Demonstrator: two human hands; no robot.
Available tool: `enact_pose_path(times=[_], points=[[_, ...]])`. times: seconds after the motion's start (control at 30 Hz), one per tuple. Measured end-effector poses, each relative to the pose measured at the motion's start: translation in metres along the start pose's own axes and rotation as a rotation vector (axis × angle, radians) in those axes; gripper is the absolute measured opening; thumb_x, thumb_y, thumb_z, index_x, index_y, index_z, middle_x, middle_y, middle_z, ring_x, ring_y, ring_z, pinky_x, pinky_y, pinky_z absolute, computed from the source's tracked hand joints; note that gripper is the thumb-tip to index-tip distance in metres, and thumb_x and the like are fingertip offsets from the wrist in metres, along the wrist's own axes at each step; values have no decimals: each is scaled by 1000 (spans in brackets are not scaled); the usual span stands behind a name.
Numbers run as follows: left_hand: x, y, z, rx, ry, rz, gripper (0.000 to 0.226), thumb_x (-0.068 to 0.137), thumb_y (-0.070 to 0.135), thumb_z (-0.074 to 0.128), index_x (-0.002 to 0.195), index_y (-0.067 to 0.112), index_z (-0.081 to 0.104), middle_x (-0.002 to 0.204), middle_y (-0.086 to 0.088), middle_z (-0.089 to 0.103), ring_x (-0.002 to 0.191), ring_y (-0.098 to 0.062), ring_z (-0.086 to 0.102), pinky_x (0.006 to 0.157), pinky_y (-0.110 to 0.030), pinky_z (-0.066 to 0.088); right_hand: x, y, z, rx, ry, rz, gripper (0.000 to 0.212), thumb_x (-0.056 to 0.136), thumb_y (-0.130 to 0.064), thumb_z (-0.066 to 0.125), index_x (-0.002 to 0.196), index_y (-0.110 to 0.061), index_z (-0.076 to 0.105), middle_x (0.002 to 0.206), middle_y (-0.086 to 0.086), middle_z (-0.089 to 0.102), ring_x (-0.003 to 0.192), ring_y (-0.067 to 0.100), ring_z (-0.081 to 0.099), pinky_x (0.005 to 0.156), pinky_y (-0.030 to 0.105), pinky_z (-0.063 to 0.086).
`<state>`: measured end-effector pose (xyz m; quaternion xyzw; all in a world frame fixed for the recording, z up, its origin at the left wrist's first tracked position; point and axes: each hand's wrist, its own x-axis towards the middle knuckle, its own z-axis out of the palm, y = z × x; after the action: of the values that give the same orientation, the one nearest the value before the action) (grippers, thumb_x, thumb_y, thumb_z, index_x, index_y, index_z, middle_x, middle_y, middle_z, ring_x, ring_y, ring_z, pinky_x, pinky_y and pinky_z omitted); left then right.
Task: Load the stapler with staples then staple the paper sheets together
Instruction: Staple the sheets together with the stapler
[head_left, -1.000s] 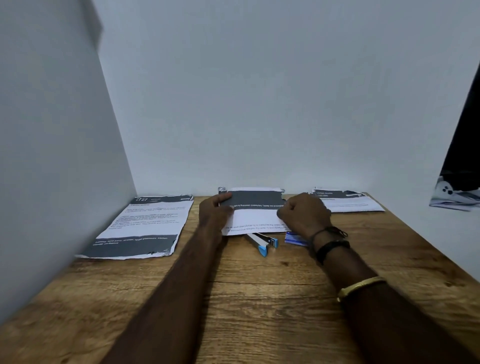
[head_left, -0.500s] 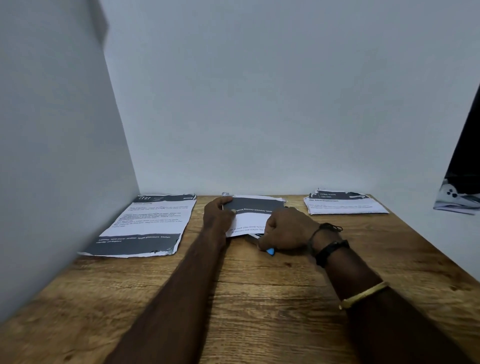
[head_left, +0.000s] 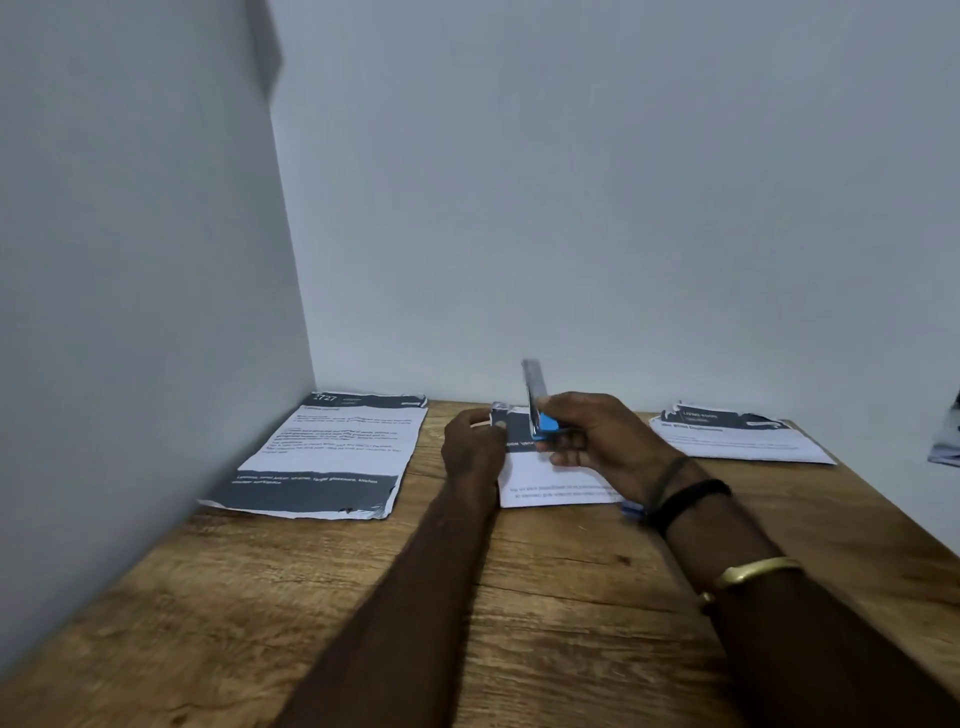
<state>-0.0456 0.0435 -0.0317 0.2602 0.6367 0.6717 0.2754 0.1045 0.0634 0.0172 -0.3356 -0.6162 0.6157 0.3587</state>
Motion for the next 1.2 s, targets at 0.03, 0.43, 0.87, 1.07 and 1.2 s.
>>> enact_pose_path(times=[0.03,0.43,0.87,1.07,1.2], points=[[1,-1,-1,16,12,14,21,83,11,69,102,20,70,110,-10,73,99,-28,70,90,-44,59,8,1,5,37,40,-15,15,94,-23,69,98,-9,71,98,15,74,84,28,72,68,33,57],[4,-4,5,40,61,73,12,87,13,70,96,21,72,98,0,74,93,-19,71,82,-38,61,56,17,16,-285,364,-248,23,93,-14,69,115,-8,71,113,14,73,110,31,67,101,51,53],[-1,2,2,109,60,159,16,90,9,66,97,22,68,93,6,66,97,-19,67,89,-42,60,64,13,14,-356,272,-255,23,95,-20,68,112,-4,72,110,13,74,106,31,68,99,52,54],[-6,4,0,104,65,173,20,85,6,62,98,18,71,99,-1,74,94,-19,69,77,-28,55,67,14,13,-331,331,-262,22,94,-20,69,110,-4,72,108,12,75,103,29,70,98,52,54],[-8,6,1,91,56,182,19,84,6,65,98,17,72,96,-2,75,92,-18,69,75,-27,55,71,17,12,-354,363,-273,20,95,-18,68,109,-4,72,106,11,75,102,29,70,92,42,57]])
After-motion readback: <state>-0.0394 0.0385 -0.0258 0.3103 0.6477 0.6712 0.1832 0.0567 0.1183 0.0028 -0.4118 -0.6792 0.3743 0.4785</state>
